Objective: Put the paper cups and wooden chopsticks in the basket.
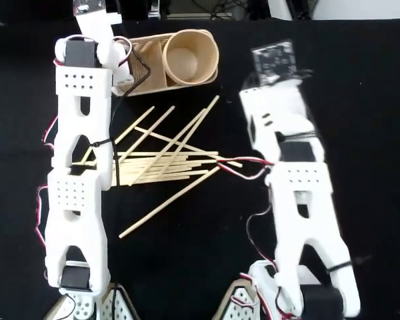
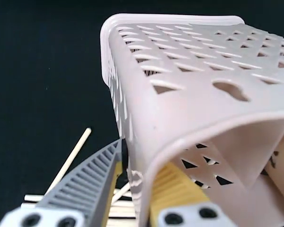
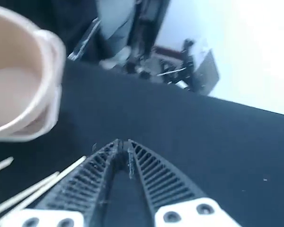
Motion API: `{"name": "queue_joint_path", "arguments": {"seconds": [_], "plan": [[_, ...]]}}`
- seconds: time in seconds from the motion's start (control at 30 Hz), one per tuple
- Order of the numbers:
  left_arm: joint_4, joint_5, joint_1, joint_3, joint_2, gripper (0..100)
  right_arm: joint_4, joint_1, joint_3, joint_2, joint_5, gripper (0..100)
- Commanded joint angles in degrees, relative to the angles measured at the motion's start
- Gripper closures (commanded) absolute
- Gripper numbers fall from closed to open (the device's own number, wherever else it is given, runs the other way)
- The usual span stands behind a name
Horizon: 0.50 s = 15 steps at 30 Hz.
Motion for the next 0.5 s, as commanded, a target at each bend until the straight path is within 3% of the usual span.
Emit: {"name": "queue_joint_path", "arguments": {"seconds": [0.0,0.47], "plan": [[0.2,1.0,1.3,3.3,-8.1,97,-3.3,3.3,0.4,-2.8,-2.4,98.4],[0.4,2.6,0.9,5.6,-9.9,97,-3.3,4.3,2.2,-2.2,-2.0,98.4]]}}
